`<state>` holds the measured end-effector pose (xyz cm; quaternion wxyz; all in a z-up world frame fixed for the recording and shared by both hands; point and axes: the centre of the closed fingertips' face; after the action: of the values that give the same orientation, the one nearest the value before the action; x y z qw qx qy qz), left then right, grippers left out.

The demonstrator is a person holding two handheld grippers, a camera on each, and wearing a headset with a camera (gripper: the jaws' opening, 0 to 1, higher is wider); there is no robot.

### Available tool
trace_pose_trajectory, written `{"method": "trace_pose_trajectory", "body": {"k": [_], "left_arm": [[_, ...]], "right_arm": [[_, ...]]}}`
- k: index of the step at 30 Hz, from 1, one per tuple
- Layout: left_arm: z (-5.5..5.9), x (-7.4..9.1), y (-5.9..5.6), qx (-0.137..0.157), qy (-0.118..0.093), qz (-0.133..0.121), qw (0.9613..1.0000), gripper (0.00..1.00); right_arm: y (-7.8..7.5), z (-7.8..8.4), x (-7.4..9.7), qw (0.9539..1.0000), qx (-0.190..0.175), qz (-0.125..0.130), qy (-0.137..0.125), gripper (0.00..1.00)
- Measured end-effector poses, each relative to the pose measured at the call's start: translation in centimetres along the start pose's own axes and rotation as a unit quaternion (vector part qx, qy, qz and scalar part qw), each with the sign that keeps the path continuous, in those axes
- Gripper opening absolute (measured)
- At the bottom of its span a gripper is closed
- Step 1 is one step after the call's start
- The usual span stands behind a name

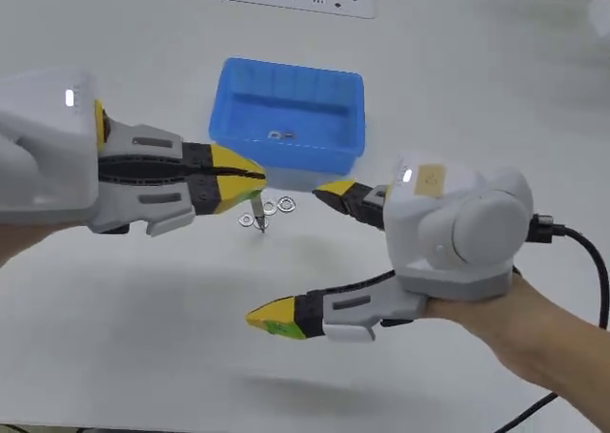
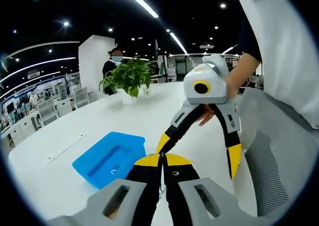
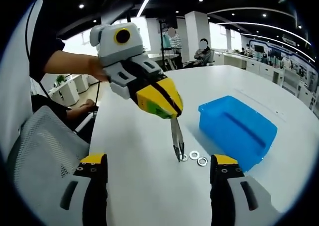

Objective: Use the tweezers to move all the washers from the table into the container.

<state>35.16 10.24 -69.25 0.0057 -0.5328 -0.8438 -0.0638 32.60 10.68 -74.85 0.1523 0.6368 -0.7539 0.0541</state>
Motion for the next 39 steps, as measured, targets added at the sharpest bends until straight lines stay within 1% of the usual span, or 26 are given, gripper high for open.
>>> {"method": "trace_pose_trajectory", "body": {"k": [2,4,6,7,9,10,11,13,14,15,17,20,23,28,31,34,39], "left_arm": [[0.0,-0.1,-0.4,-0.003,0.003,0.006,1.0000,0.04],[0.1,-0.2,-0.4,-0.002,0.005,0.007,1.0000,0.04],[0.1,-0.2,-0.5,-0.002,0.006,0.006,1.0000,0.04],[0.2,-0.2,-0.4,-0.004,0.007,0.006,0.9999,0.04],[0.2,-0.1,-0.4,-0.003,0.009,0.004,0.9999,0.04],[0.3,-0.1,-0.3,-0.003,0.010,0.002,0.9999,0.04],[0.3,0.0,-0.2,-0.003,0.011,0.000,0.9999,0.04],[0.4,0.1,0.0,-0.002,0.012,-0.006,0.9999,0.04],[0.4,0.1,0.0,-0.001,0.012,-0.007,0.9999,0.04],[0.4,0.2,0.0,-0.001,0.013,-0.008,0.9999,0.04],[0.5,0.3,-0.1,0.001,0.013,-0.006,0.9999,0.05],[0.5,0.3,-0.1,0.000,0.014,-0.005,0.9999,0.05],[0.5,0.2,0.0,0.001,0.015,-0.006,0.9999,0.05],[0.6,0.1,0.0,0.002,0.016,-0.004,0.9999,0.05],[0.6,-0.1,0.0,0.000,0.017,-0.003,0.9998,0.05],[0.6,-0.2,-0.2,-0.004,0.020,0.005,0.9998,0.05],[0.6,-0.3,-0.5,-0.011,0.027,0.016,0.9994,0.05]], "right_arm": [[-0.3,-0.3,-0.5,1.0000,-0.006,-0.001,-0.004,0.80],[-0.4,-0.5,-1.0,0.9999,-0.002,-0.010,-0.006,0.76],[-0.8,-0.7,-1.5,0.9999,0.005,-0.016,-0.004,0.71],[-1.0,-0.7,-1.8,0.9997,0.008,-0.024,0.001,0.69],[-1.2,-0.7,-2.1,0.9993,0.013,-0.034,0.006,0.61],[-1.1,-0.6,-2.3,0.9982,0.023,-0.054,0.011,0.55],[-1.0,-0.5,-2.4,0.9975,0.026,-0.064,0.015,0.47],[-1.0,-0.4,-2.7,0.9952,0.041,-0.086,0.020,0.37],[-1.1,-0.2,-2.8,0.9934,0.057,-0.096,0.027,0.33],[-1.1,-0.1,-2.8,0.9929,0.062,-0.097,0.031,0.32],[-1.2,0.6,-2.8,0.9905,0.071,-0.108,0.048,0.31],[-1.0,1.8,-2.7,0.9836,0.098,-0.131,0.076,0.29],[-1.1,1.8,-2.9,0.9842,0.096,-0.130,0.073,0.28],[-1.5,1.3,-3.3,0.9849,0.094,-0.132,0.060,0.22],[-1.7,1.2,-3.5,0.9840,0.099,-0.136,0.058,0.18],[-1.9,1.2,-3.5,0.9832,0.099,-0.141,0.059,0.15],[-1.8,1.3,-3.5,0.9802,0.109,-0.153,0.063,0.12]]}}
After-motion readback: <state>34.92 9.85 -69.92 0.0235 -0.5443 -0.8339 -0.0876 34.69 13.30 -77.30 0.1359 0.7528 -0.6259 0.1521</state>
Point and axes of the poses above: the centre of the closed fingertips' face, and the gripper's own axes: x roughly backward along the fingers, y roughly to its left, z roughly out of its underside, and after that the axes turned 14 degrees about -y, right-handed
